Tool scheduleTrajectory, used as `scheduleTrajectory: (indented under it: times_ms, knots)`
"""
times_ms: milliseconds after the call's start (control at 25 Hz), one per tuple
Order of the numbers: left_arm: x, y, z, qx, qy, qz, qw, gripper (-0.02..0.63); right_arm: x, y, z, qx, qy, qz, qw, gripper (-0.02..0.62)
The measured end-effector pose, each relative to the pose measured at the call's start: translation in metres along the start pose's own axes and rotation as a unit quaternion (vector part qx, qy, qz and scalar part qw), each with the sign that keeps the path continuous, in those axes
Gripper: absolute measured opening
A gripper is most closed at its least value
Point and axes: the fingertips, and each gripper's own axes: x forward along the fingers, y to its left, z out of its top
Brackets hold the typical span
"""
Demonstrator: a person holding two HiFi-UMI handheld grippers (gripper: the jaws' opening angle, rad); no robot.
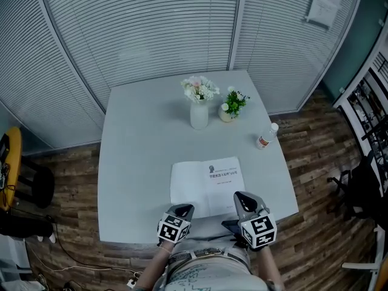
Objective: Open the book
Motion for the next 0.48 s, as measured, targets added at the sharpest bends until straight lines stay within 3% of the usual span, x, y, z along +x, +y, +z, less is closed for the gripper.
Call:
scheduleTrajectory:
  times_ms: [480]
  knots:
    - [0.004,-0.027,0.009,0.011,-0.004,-0.038,0.9992,-0.002,0.003,0.007,-0.009,-0.006,0.020,0.017,1.000,0.003]
